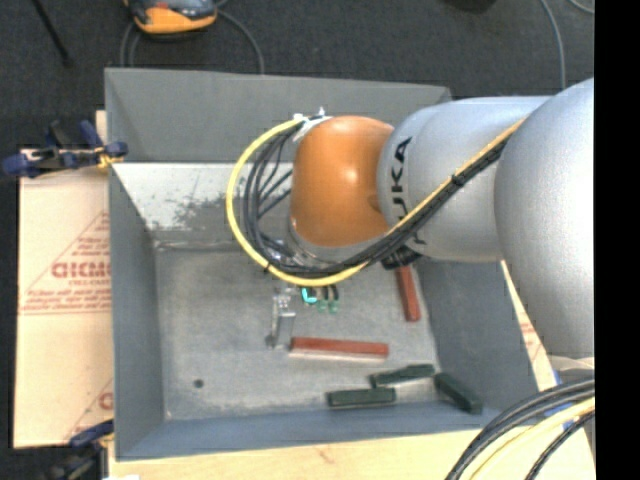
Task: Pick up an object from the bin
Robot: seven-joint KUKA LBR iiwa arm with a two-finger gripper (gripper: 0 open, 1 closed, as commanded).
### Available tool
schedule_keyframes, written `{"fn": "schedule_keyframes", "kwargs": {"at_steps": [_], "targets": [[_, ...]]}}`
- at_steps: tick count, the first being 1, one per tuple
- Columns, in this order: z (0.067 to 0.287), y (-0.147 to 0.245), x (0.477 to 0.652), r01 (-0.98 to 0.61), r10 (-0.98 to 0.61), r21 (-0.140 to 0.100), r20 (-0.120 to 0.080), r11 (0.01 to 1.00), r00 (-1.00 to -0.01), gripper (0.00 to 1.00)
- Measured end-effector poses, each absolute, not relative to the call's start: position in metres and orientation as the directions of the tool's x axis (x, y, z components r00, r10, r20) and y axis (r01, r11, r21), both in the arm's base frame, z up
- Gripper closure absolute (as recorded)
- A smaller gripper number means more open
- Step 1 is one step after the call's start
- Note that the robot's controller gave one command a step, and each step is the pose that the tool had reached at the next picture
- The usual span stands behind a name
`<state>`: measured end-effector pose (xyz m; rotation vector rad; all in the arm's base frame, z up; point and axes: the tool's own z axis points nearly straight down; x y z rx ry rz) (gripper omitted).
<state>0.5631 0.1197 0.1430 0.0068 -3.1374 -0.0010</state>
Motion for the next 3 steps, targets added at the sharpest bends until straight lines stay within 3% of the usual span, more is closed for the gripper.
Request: {"fn": "schedule_keyframes", "kwargs": {"at_steps": [1,2,3], "targets": [[0.147,0.119,0.565,-0.001,-0.001,0.002,-0.003,1.0,-1.0,0.0],[0.072,0.044,0.483,-0.045,-0.045,0.0,-0.003,0.999,-0.999,0.0],[0.095,0.032,0.519,0.109,0.109,0.001,-0.001,0.994,-0.994,0.0]]}}
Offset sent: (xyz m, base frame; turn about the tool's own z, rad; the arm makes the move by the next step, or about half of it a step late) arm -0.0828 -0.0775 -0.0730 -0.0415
